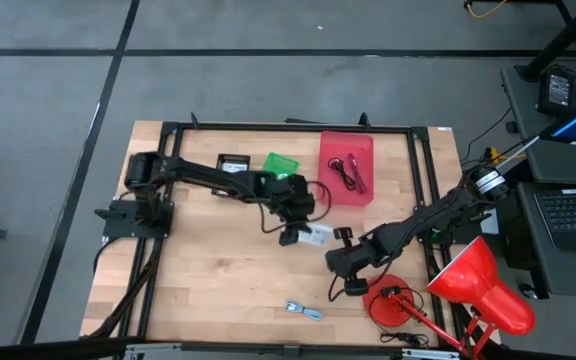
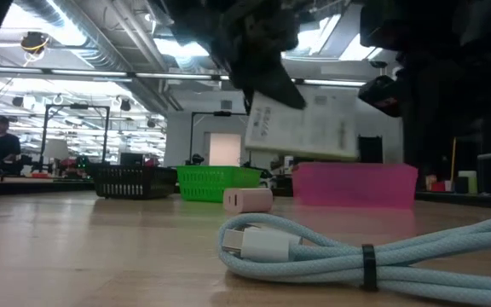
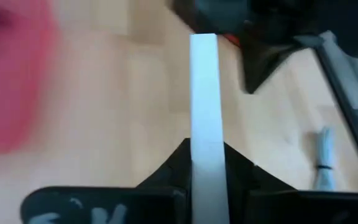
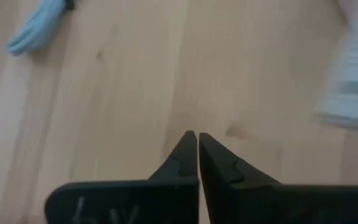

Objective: Pick and place items into bin
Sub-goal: Stack the white box on top of the white box

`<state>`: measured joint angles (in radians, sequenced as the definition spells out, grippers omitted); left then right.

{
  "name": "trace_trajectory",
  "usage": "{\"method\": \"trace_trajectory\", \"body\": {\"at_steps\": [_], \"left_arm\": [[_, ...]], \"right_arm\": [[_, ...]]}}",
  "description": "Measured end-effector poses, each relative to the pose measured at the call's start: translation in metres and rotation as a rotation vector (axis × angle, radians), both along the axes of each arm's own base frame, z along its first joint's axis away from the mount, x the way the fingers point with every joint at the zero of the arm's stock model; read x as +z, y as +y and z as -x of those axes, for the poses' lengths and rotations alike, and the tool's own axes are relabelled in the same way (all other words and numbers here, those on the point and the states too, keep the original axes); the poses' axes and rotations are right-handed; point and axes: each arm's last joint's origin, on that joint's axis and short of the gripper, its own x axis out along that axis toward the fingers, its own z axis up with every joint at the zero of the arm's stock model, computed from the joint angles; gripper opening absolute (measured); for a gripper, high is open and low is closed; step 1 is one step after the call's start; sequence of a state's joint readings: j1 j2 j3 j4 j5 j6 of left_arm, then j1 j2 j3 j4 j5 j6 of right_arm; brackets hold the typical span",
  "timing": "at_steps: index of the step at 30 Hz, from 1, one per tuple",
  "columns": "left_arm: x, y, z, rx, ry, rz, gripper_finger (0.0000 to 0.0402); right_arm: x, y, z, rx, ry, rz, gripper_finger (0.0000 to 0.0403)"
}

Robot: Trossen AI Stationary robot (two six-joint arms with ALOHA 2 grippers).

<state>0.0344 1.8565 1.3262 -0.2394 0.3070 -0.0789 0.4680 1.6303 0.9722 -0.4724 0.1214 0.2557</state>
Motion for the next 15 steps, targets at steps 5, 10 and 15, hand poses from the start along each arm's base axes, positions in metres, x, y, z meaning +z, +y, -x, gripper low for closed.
{"method": "trace_trajectory", "body": {"at_steps": [5, 10, 15], "left_arm": [[0.023, 0.007, 0.024, 0.076, -0.043, -0.096, 0.0034], [0.030, 0.010, 0.050, 0.152, -0.114, -0.116, 0.0034], [0.019, 0.012, 0.071, 0.207, -0.181, -0.080, 0.0034]], "right_arm": [[0.004, -0.001, 0.006, 0.014, -0.043, 0.027, 0.0000], [0.001, -0.002, 0.016, -0.009, -0.120, 0.090, 0.0000], [0.001, -0.003, 0.019, 0.014, -0.231, 0.061, 0.0000]]}}
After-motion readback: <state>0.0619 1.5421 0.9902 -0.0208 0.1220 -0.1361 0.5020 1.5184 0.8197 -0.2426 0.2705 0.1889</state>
